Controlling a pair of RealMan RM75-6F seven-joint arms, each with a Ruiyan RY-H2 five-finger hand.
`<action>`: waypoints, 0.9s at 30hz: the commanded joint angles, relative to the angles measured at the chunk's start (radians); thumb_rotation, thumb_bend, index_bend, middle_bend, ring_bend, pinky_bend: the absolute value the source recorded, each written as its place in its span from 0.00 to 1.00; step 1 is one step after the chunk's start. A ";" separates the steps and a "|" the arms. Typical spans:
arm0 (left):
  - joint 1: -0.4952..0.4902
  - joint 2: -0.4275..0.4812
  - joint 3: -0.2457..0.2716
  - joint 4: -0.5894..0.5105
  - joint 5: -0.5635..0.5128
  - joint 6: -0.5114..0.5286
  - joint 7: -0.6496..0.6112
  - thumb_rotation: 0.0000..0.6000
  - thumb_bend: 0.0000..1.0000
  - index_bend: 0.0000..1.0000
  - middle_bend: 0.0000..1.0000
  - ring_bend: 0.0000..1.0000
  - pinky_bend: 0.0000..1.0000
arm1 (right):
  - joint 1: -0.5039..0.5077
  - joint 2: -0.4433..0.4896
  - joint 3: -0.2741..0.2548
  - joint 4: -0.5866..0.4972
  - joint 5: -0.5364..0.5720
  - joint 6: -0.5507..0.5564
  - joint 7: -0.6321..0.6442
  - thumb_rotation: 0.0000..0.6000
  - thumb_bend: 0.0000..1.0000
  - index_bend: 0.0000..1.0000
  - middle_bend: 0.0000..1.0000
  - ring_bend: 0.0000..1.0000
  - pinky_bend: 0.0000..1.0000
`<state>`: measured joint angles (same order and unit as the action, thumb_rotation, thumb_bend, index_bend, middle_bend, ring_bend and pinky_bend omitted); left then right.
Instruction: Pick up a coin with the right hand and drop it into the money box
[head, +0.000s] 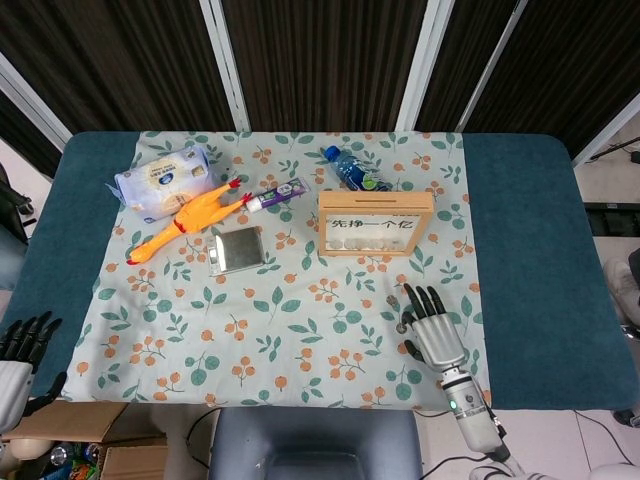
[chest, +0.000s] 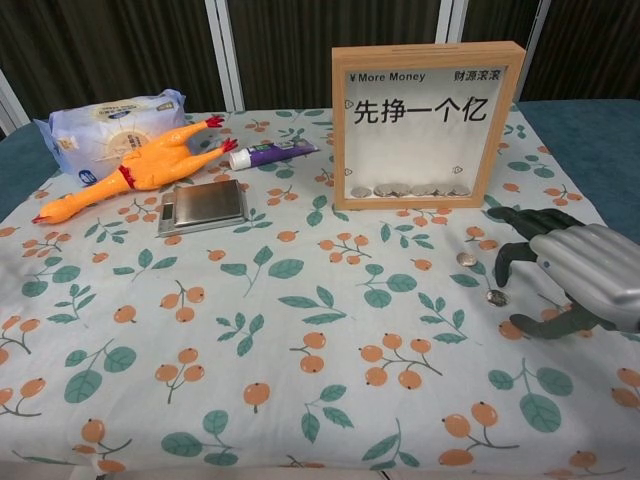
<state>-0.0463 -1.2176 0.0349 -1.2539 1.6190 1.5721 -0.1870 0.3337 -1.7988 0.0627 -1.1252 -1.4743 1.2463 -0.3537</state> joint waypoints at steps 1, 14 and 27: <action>0.001 0.000 0.000 0.001 -0.002 0.000 -0.002 1.00 0.36 0.00 0.00 0.00 0.00 | 0.001 0.000 0.000 -0.001 0.000 0.001 0.001 1.00 0.41 0.57 0.00 0.00 0.00; 0.001 0.001 0.000 -0.001 -0.004 -0.004 0.000 1.00 0.36 0.00 0.00 0.00 0.00 | 0.007 -0.003 0.000 0.000 0.019 -0.016 -0.009 1.00 0.41 0.57 0.00 0.00 0.00; 0.002 0.003 -0.002 -0.003 -0.008 -0.006 0.004 1.00 0.36 0.00 0.00 0.00 0.00 | 0.019 0.005 -0.001 -0.015 0.038 -0.050 -0.009 1.00 0.42 0.56 0.00 0.00 0.00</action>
<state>-0.0440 -1.2148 0.0328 -1.2573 1.6107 1.5662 -0.1825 0.3522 -1.7945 0.0621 -1.1402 -1.4362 1.1965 -0.3630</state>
